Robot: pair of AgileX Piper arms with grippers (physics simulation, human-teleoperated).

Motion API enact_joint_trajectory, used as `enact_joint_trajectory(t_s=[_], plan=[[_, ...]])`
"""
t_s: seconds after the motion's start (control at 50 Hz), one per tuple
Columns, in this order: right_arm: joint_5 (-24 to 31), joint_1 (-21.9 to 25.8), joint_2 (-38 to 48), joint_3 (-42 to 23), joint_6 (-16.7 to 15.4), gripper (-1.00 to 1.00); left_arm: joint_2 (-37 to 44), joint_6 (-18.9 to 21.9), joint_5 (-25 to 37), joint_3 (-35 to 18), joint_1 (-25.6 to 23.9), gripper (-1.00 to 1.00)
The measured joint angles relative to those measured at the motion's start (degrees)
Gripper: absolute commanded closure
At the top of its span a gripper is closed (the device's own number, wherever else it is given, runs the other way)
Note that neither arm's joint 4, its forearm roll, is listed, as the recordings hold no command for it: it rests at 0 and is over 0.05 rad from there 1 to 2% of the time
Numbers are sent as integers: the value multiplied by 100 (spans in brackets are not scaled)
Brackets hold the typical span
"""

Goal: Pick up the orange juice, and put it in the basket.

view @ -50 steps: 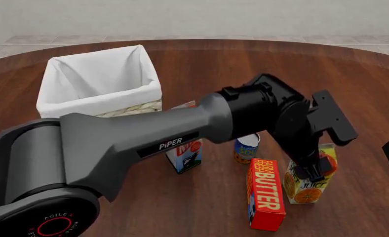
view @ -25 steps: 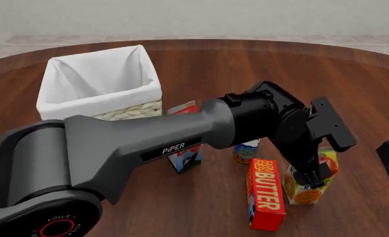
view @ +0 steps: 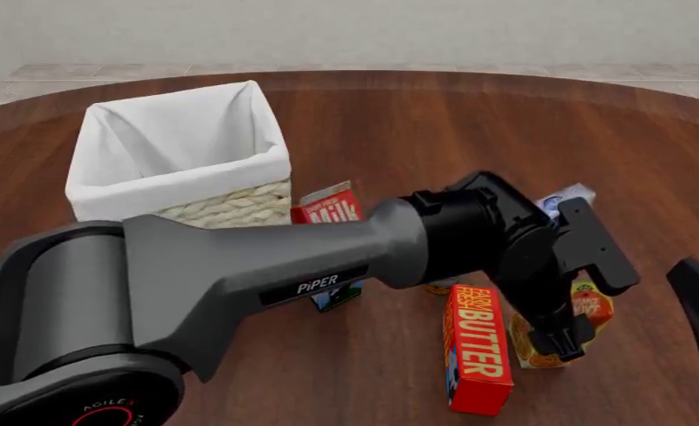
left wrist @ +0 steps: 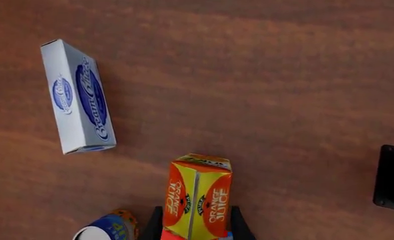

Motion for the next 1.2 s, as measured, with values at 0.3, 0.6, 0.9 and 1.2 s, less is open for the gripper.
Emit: enact_joint_trajectory(t_s=[0.3,0.6,0.9,1.2], plan=[[-14,17,0,25,-2,-100,12,-84,-77,58,31,100],[-32,29,0,41,-4,-100,-112,-235,-117,154,36,100],[-34,45,0,43,-7,-100,-640,-371,170,-81,4,100],[356,79,0,-349,-34,-100,-1324,-304,653,-377,65,100]])
